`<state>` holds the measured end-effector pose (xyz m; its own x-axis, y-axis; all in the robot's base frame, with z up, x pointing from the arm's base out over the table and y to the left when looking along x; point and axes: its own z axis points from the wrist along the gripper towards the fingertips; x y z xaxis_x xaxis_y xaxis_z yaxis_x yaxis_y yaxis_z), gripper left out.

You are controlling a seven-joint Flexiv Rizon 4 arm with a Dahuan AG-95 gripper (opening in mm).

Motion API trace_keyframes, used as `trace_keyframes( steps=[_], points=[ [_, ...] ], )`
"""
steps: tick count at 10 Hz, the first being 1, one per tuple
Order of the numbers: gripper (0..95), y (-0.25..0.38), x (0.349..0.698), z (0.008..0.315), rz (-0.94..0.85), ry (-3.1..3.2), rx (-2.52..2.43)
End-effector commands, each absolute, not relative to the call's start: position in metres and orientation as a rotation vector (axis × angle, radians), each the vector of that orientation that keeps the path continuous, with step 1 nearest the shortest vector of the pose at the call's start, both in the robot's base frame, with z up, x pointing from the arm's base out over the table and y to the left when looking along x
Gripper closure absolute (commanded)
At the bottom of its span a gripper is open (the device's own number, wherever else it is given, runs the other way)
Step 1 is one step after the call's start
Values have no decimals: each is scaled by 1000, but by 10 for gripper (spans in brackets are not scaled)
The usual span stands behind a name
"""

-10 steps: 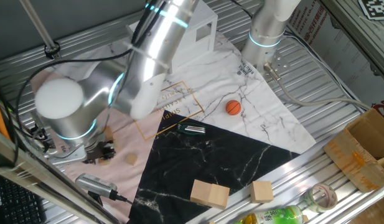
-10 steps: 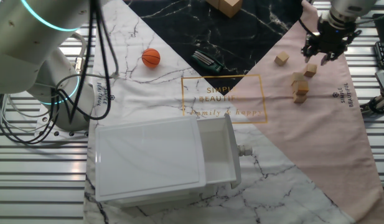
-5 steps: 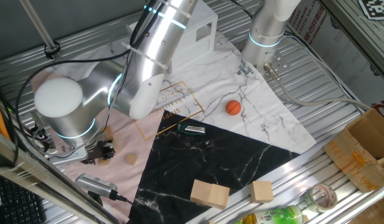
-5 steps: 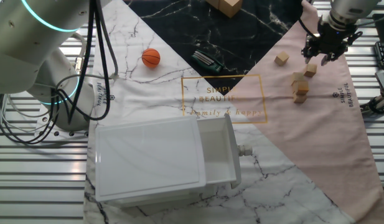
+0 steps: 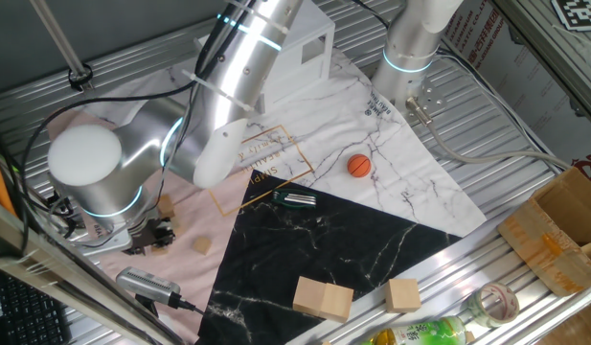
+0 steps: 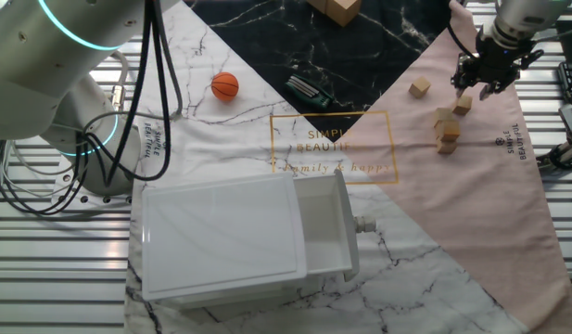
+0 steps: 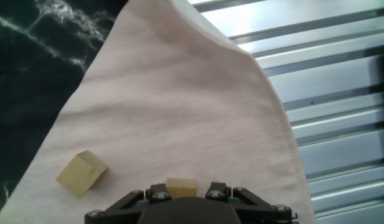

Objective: Stack the blocks into a pyramid shape

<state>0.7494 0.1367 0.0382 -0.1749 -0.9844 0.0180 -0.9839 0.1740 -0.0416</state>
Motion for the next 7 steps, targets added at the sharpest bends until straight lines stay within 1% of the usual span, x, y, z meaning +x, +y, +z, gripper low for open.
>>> trace_keyframes(
  steps=[1, 7],
  points=[
    [570, 134, 746, 37, -67, 2393, -2011],
    [570, 129, 742, 31, -67, 2387, -2008]
  ],
)
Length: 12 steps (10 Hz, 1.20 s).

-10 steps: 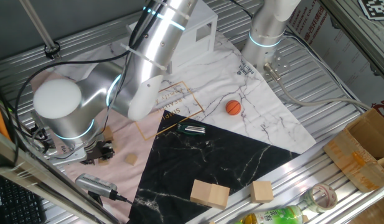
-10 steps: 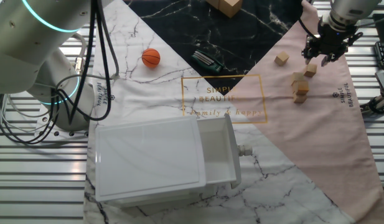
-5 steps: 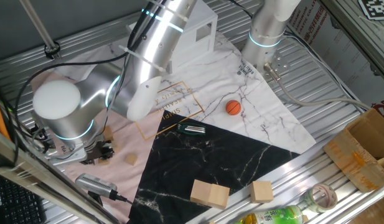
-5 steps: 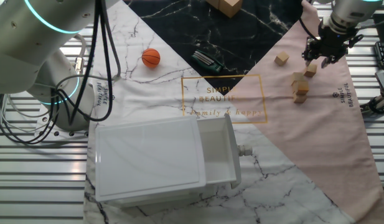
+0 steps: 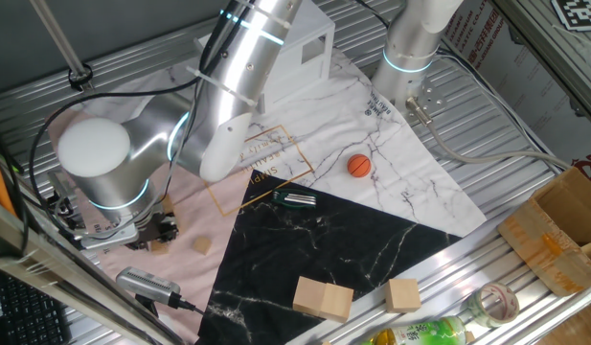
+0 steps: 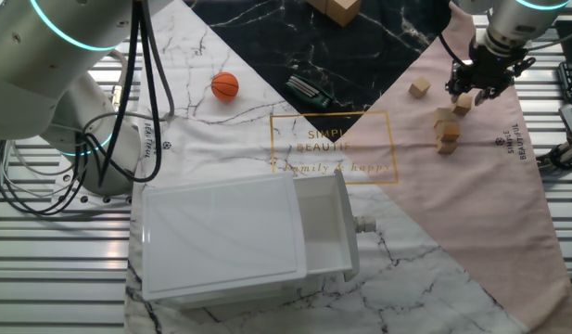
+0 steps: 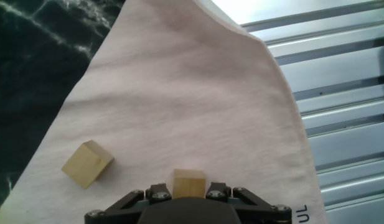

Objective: Stack the blocks into a pyramid shape

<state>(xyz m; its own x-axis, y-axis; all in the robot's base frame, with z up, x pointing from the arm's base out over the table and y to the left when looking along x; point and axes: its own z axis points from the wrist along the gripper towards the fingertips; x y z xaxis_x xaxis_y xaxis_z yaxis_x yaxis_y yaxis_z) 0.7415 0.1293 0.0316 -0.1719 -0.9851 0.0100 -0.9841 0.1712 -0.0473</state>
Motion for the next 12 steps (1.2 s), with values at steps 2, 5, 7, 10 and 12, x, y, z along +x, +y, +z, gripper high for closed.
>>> trace_keyframes(
  steps=[2, 5, 7, 10, 12],
  points=[
    [570, 129, 744, 28, -64, 2387, -2005],
    [760, 129, 744, 27, -61, 2386, -2007],
    [760, 129, 745, 26, -60, 2386, -2007],
    [760, 129, 745, 25, -33, 2407, -1991],
    [950, 129, 745, 25, -28, 2423, -1986]
  ],
)
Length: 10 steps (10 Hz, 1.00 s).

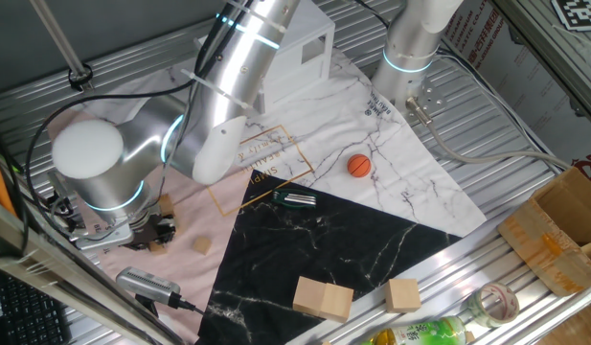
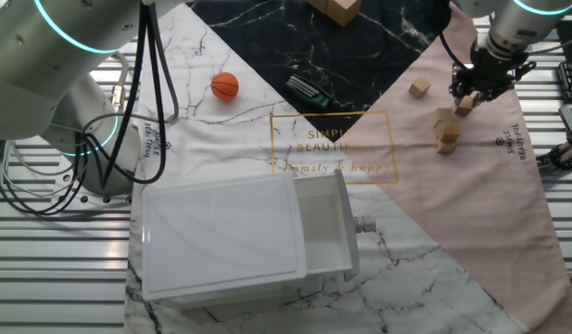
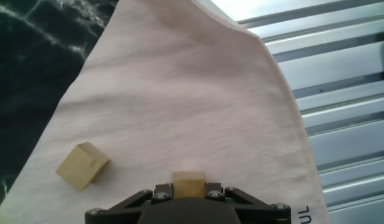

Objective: Stack the blocks into a pyramid shape

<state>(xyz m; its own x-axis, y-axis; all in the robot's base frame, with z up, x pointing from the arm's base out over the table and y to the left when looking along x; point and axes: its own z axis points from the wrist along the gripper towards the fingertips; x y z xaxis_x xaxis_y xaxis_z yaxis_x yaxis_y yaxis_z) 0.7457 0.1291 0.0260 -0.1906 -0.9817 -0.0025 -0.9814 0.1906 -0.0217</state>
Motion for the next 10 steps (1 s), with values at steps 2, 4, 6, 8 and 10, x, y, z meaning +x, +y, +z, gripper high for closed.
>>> trace_keyframes(
  steps=[2, 4, 6, 8, 10],
  points=[
    [950, 129, 745, 25, -19, 2438, -1981],
    [950, 132, 747, 26, -14, 2426, -1974],
    [950, 137, 751, 32, 5, 2433, -1979],
    [950, 143, 754, 38, 21, 2430, -1983],
    [950, 146, 749, 45, 23, 2401, -2029]
  ],
)
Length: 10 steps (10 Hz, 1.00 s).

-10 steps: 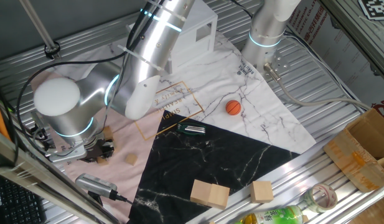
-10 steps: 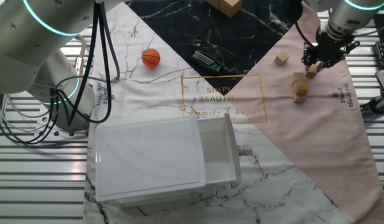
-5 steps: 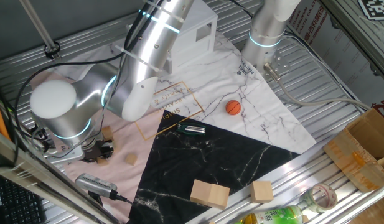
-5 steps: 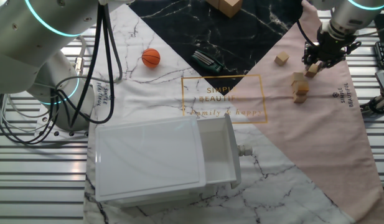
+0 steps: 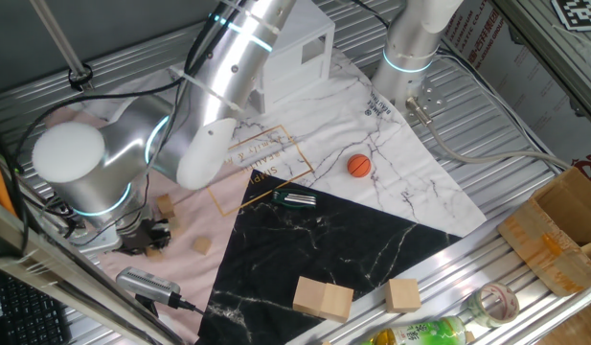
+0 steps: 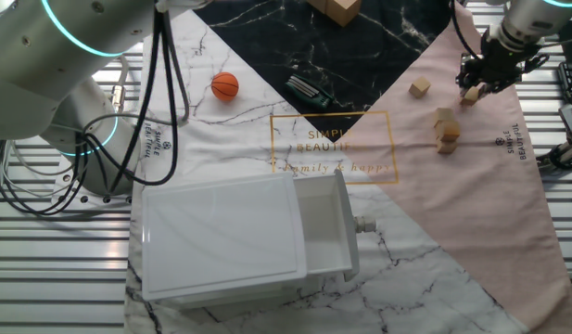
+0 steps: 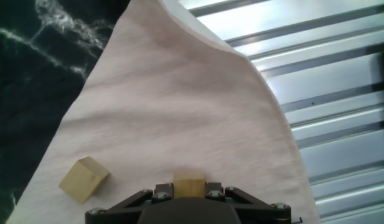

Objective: Stack the blocks into a pyramid shape

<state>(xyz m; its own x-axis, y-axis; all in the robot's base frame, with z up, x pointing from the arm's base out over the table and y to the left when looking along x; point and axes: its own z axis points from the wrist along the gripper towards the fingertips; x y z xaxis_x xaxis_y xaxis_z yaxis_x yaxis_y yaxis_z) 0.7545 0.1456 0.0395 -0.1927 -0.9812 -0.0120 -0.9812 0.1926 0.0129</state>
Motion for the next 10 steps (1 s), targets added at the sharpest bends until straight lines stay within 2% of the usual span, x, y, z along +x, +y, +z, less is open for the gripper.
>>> trace_keyframes(
  steps=[1, 10],
  points=[
    [950, 148, 746, 49, 25, 2380, -2070],
    [950, 136, 722, 74, 52, 2250, -2257]
  ],
)
